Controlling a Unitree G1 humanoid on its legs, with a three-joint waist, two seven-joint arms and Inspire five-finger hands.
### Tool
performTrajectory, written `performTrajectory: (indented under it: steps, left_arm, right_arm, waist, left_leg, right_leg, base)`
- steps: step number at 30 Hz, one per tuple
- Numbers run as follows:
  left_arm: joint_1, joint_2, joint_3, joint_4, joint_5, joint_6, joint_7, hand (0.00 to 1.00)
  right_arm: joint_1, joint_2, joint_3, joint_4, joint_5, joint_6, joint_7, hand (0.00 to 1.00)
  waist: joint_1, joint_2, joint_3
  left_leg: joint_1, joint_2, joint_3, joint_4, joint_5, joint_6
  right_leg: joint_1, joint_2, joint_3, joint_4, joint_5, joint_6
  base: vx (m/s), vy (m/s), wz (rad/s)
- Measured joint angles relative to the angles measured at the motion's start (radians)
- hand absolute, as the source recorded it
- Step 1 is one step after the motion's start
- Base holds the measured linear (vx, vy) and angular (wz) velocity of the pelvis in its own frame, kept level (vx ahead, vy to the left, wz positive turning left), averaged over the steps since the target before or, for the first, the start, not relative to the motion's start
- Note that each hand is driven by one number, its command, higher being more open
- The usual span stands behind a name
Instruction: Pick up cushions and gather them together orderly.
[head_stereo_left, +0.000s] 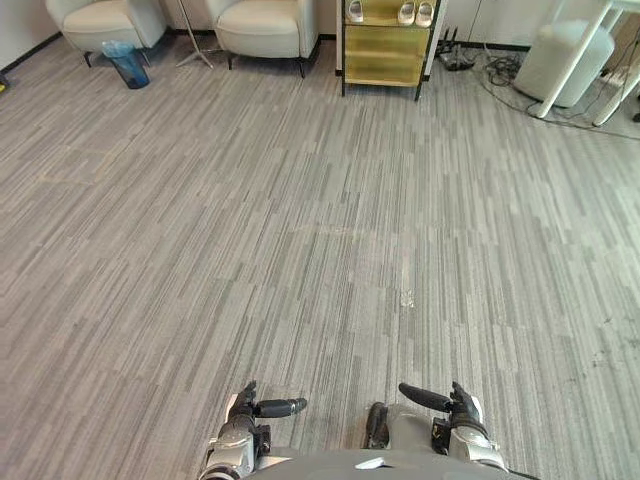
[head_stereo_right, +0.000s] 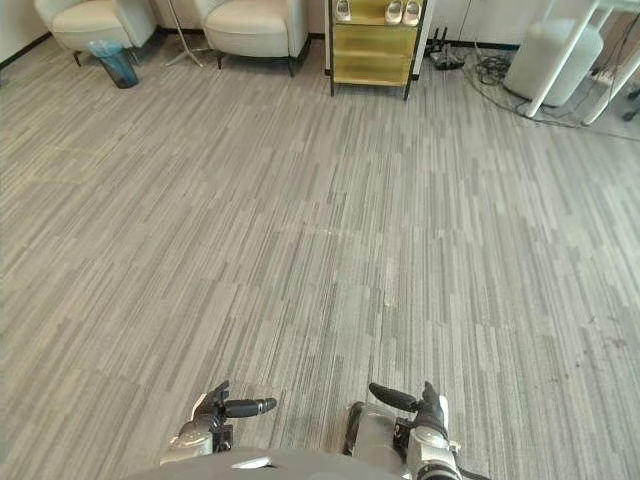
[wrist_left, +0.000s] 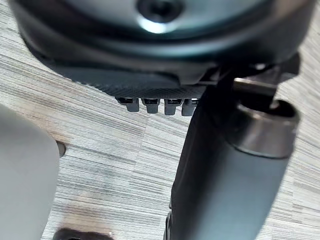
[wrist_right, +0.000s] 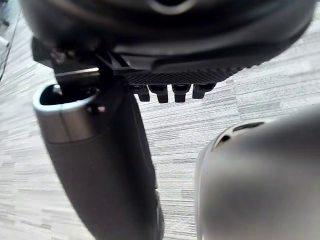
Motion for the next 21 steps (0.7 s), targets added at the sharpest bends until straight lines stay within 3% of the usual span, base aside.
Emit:
performTrajectory:
  steps: [1,2,4,5,7,9,11,12,13,15,19,20,21]
  left_arm:
    - [-0.001,-0.001,0.003,-0.003,0.007,0.001,-0.002,1.0]
    - [0.003,-0.007,0.03,-0.03,0.012,0.001,-0.013,1.0]
    - [0.009,-0.009,0.048,-0.062,0.011,0.001,-0.011,1.0]
    - [0.01,-0.006,0.046,-0.068,0.01,-0.001,-0.011,1.0]
    - [0.01,-0.006,0.038,-0.089,0.011,-0.009,-0.013,1.0]
    - [0.006,-0.002,0.041,-0.106,0.011,-0.018,-0.017,1.0]
    - [-0.001,0.001,0.043,-0.107,0.008,-0.019,-0.016,1.0]
    - [0.0,-0.001,0.044,-0.107,0.006,-0.02,-0.012,1.0]
    - [0.001,-0.001,0.044,-0.106,0.006,-0.021,-0.01,1.0]
    - [-0.011,0.027,0.044,-0.107,0.005,-0.02,-0.009,1.0]
    - [-0.001,0.042,0.044,-0.101,0.005,-0.012,-0.017,1.0]
    - [0.0,0.042,0.043,-0.099,0.005,-0.007,-0.017,1.0]
    - [0.003,0.041,0.04,-0.094,0.006,-0.003,-0.017,1.0]
  right_arm:
    - [0.005,-0.001,0.004,-0.001,-0.002,0.0,0.001,1.0]
    - [0.015,-0.019,0.03,-0.01,0.002,0.006,0.001,1.0]
    - [0.02,-0.022,0.05,-0.01,0.005,0.011,-0.004,1.0]
    - [0.021,-0.019,0.053,-0.009,0.006,0.012,-0.005,1.0]
    - [0.026,-0.004,0.059,-0.009,0.009,0.011,-0.007,1.0]
    - [0.03,0.009,0.058,-0.014,0.014,0.012,-0.008,1.0]
    - [0.045,0.013,0.059,-0.019,0.017,0.013,-0.01,1.0]
    - [0.058,0.009,0.065,-0.019,0.02,0.016,-0.01,1.0]
    - [0.06,0.009,0.069,-0.019,0.023,0.017,-0.011,1.0]
    - [0.053,0.033,0.1,-0.018,0.024,0.019,-0.008,1.0]
    - [0.053,0.056,0.098,-0.018,0.02,0.019,-0.001,1.0]
    - [0.051,0.056,0.098,-0.019,0.018,0.018,0.002,1.0]
    - [0.047,0.056,0.099,-0.02,0.001,0.014,0.007,1.0]
  waist:
    - [-0.003,0.003,-0.002]
    - [0.0,0.027,0.008]
    - [0.005,0.031,0.015]
    - [0.008,0.026,0.017]
    - [0.02,0.002,0.016]
    - [0.032,-0.016,0.025]
    - [0.034,-0.026,0.032]
    - [0.045,-0.025,0.03]
    - [0.049,-0.025,0.03]
    - [0.054,-0.079,0.027]
    - [0.059,-0.111,-0.011]
    - [0.058,-0.113,-0.015]
    - [0.058,-0.11,-0.017]
  left_leg:
    - [-0.038,0.008,-0.002,0.089,-0.002,-0.02]
    - [-0.241,0.069,-0.018,0.516,0.08,-0.118]
    - [-0.353,0.107,0.008,0.721,0.02,-0.082]
    - [-0.372,0.11,0.02,0.734,0.004,-0.078]
    - [-0.442,0.105,0.101,0.642,-0.066,-0.04]
    - [-0.488,0.048,0.125,0.302,-0.069,-0.02]
    - [-0.506,0.003,0.124,0.058,0.037,-0.012]
    - [-0.495,-0.012,0.125,-0.001,0.167,-0.016]
    - [-0.488,-0.013,0.126,-0.006,0.194,-0.013]
    - [-0.469,-0.065,0.147,0.005,0.17,0.032]
    - [-0.43,-0.094,0.178,0.069,0.079,0.073]
    - [-0.41,-0.099,0.181,0.061,0.064,0.074]
    - [-0.361,-0.109,0.182,0.034,0.036,0.073]
  right_leg:
    - [0.033,0.008,-0.01,-0.04,-0.018,0.006]
    - [0.135,0.057,-0.035,-0.134,-0.028,-0.001]
    - [0.227,0.085,-0.039,-0.189,-0.039,-0.018]
    - [0.251,0.087,-0.039,-0.206,-0.039,-0.018]
    - [0.326,0.084,-0.024,-0.272,-0.034,-0.009]
    - [0.392,0.06,-0.013,-0.335,-0.033,0.015]
    - [0.428,0.03,-0.01,-0.354,-0.056,0.051]
    - [0.455,0.021,0.004,-0.367,-0.071,0.075]
    - [0.461,0.022,0.01,-0.369,-0.074,0.079]
    - [0.476,-0.035,0.057,-0.365,-0.045,0.085]
    - [0.461,-0.078,0.135,-0.229,0.018,0.128]
    - [0.439,-0.083,0.148,-0.166,0.024,0.139]
    - [0.374,-0.099,0.159,0.006,0.054,0.159]
  base:
    - [0.44,-0.248,0.44]
    - [0.4,-0.194,0.35]
    - [0.3,-0.076,0.12]
    - [0.27,-0.04,-0.13]
    - [0.3,-0.01,-0.31]
    - [0.47,0.079,-0.28]
    - [0.46,0.159,-0.1]
    - [0.48,0.179,-0.17]
    - [0.49,0.184,-0.16]
    - [0.47,0.172,0.01]
    - [0.45,0.182,0.07]
    - [0.41,0.149,-0.17]
    - [0.39,0.128,-0.21]
